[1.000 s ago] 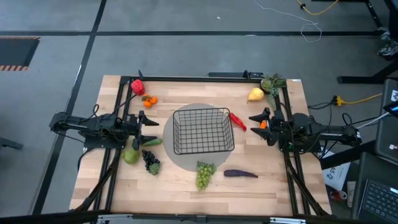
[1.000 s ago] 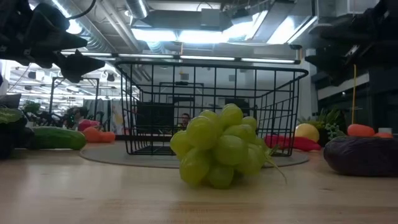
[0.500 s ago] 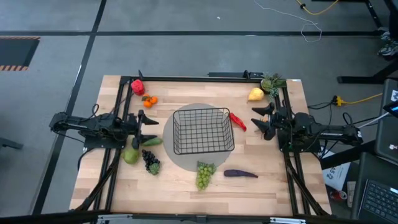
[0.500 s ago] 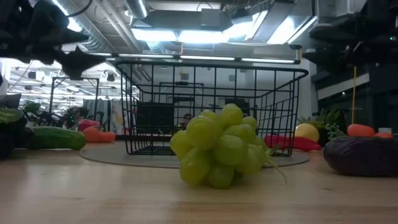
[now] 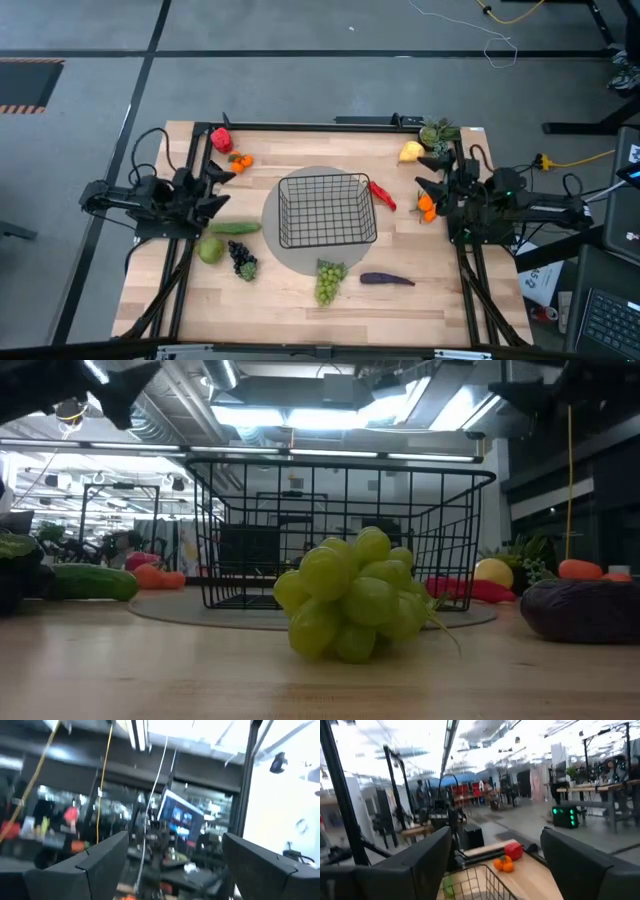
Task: Build produce basket
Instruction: Put the orange tangerine into the wire basket
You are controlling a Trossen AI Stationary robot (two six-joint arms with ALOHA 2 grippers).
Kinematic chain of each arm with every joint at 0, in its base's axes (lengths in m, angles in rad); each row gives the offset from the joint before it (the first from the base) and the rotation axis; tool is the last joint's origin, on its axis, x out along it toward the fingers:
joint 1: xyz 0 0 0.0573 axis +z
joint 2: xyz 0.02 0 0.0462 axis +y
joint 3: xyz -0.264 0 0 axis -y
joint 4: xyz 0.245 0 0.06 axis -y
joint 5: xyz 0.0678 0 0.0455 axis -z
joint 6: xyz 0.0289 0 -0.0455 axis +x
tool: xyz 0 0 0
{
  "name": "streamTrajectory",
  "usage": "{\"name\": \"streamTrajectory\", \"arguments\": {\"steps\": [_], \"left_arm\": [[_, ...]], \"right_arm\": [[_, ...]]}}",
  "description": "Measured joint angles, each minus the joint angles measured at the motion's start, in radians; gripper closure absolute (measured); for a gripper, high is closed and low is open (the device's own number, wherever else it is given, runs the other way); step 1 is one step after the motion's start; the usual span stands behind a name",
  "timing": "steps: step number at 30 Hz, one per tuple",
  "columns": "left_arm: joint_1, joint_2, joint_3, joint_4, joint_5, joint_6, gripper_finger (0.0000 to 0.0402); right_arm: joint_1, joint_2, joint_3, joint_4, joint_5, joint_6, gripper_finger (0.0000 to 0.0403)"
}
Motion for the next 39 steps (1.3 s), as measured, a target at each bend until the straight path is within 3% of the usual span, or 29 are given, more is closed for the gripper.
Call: {"name": "streamTrajectory", "arguments": {"steps": [6, 9, 15, 19, 25, 39], "left_arm": [[0.000, 0.000, 0.000, 0.075, -0.004, 0.028, 0.0086], [0.000, 0.000, 0.000, 0.045, -0.005, 0.024, 0.0086], [0.000, 0.000, 0.000, 0.035, -0.006, 0.066, 0.0086], [0.000, 0.000, 0.000, 0.035, -0.016, 0.080, 0.0086], [0.000, 0.000, 0.000, 0.030, -0.016, 0.080, 0.0086], [0.000, 0.000, 0.000, -0.009, -0.016, 0.074, 0.0086]], "right_arm": [[0.000, 0.100, 0.224, -0.396, 0.199, 0.000, 0.0095], [0.000, 0.185, 0.325, -0.655, 0.277, 0.117, 0.0095], [-0.036, 0.431, 0.482, -1.168, 0.235, 0.467, 0.0095], [-0.096, 0.600, 0.531, -1.378, 0.140, 0.560, 0.0095], [-0.177, 0.788, 0.525, -1.398, -0.003, 0.450, 0.0095], [-0.268, 1.095, 0.525, -1.340, -0.006, 0.091, 0.0095]]}}
